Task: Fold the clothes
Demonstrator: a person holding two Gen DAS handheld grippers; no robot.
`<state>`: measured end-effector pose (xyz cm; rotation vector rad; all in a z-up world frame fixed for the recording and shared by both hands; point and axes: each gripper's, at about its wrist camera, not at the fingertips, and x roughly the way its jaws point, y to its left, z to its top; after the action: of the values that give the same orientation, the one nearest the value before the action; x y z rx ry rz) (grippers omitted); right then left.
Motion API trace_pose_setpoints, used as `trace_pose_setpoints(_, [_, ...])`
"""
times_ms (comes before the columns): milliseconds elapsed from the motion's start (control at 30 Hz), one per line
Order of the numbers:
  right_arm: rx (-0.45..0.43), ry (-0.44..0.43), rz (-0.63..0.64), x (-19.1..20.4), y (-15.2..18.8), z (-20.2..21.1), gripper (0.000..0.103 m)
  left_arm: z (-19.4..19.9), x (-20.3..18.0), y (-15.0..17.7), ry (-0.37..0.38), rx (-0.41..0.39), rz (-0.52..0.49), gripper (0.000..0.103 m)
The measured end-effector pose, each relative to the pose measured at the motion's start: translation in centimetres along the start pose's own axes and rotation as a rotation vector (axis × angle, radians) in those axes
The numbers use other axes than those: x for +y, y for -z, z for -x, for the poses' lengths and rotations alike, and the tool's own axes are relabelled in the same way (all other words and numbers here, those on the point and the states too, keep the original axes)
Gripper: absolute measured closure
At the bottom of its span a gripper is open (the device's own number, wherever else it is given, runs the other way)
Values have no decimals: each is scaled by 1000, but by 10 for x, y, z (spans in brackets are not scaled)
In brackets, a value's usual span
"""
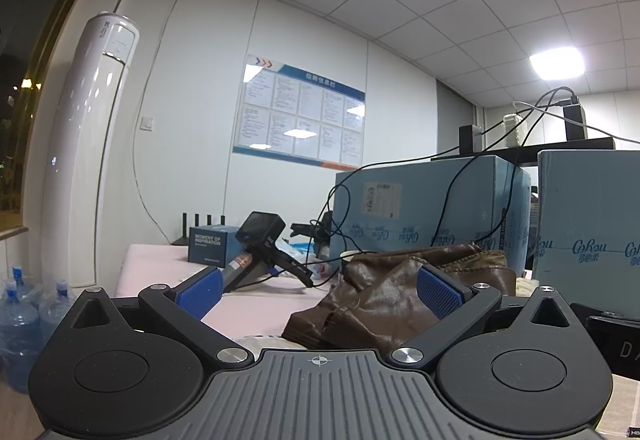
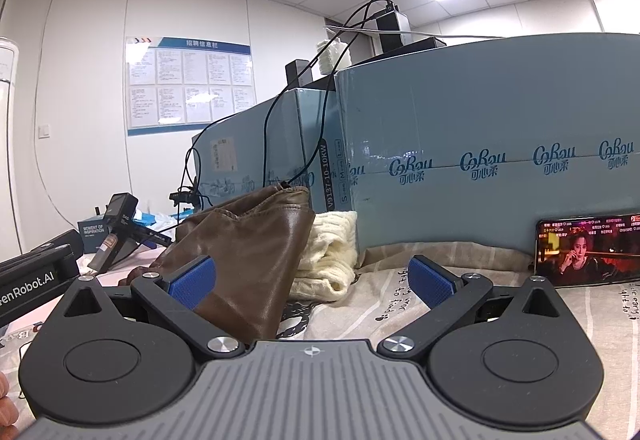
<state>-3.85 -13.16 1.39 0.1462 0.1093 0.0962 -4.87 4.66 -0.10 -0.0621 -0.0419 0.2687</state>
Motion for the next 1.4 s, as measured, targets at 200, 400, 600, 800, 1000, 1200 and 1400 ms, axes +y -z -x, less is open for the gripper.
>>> trace_pose_setpoints(200, [2, 0, 0, 0, 0, -1, 0, 1, 0, 0, -2, -1, 0, 0])
trace_pose_setpoints(400, [4, -3, -1, 0, 0, -2, 0, 1, 0, 0, 0, 3, -1, 0])
trace_pose_setpoints(600, [7, -7, -2, 0, 0, -2, 0, 1, 0, 0, 0, 7, -2, 0])
trace_pose_setpoints(800, [8, -8, -4, 0, 1, -2, 0, -2, 0, 0, -2, 18, -1, 0])
trace_pose_setpoints(1000, [9, -9, -7, -1, 1, -2, 0, -3, -1, 1, -1, 19, -6, 0])
trace_pose_setpoints(1200, [10, -8, -9, -1, 1, -2, 0, -3, 0, 1, -1, 21, -5, 0])
trace_pose_setpoints(1400, [17, -7, -14, -2, 0, -3, 0, -3, 0, 1, -3, 23, -6, 0])
